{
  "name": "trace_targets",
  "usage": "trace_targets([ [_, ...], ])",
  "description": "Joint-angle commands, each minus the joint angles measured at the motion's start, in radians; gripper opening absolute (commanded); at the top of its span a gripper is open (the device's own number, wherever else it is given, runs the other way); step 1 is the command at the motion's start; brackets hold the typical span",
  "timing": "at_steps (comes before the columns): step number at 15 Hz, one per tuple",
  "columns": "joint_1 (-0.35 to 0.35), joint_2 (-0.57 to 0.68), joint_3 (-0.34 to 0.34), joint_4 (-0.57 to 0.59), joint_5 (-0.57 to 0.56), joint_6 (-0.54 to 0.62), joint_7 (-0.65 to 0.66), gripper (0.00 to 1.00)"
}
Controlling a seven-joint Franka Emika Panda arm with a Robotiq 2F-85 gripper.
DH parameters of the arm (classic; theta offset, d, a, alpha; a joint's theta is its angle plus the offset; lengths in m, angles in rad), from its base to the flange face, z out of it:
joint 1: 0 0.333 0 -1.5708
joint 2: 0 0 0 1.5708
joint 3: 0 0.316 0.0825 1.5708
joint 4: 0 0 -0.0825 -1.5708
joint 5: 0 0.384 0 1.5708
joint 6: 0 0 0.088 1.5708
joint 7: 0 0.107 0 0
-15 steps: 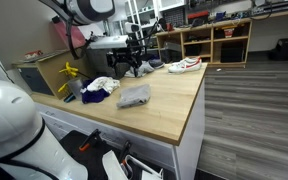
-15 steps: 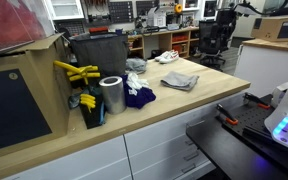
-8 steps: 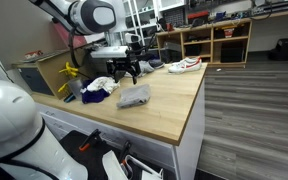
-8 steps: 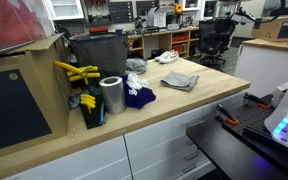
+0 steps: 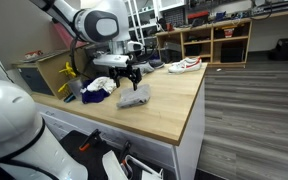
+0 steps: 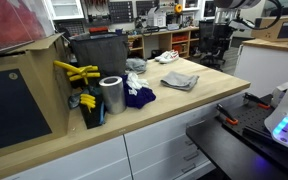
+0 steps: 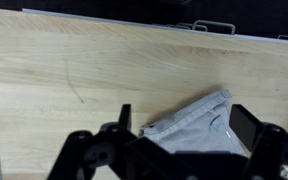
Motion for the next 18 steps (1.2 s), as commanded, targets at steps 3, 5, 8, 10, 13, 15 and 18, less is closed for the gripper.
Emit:
trace_targets([
  [3, 0.035, 0.117, 0.020, -0.075, 0.134, 0.221, 0.028, 1.00],
  [5, 0.067, 0.175, 0.037, -0.080, 0.216, 0.256, 0.014, 1.00],
  [8, 0.119, 0.259, 0.094, -0.069, 0.365, 0.316, -0.012, 1.00],
  [10, 0.134, 0.313, 0.143, -0.043, 0.441, 0.355, -0.013, 1.00],
  [13, 0.122, 0.381, 0.207, -0.012, 0.481, 0.420, -0.003, 1.00],
  [15, 0.136, 0.411, 0.208, 0.003, 0.487, 0.470, -0.010, 1.00],
  [18, 0.135, 0.427, 0.210, 0.016, 0.473, 0.530, -0.014, 0.72],
])
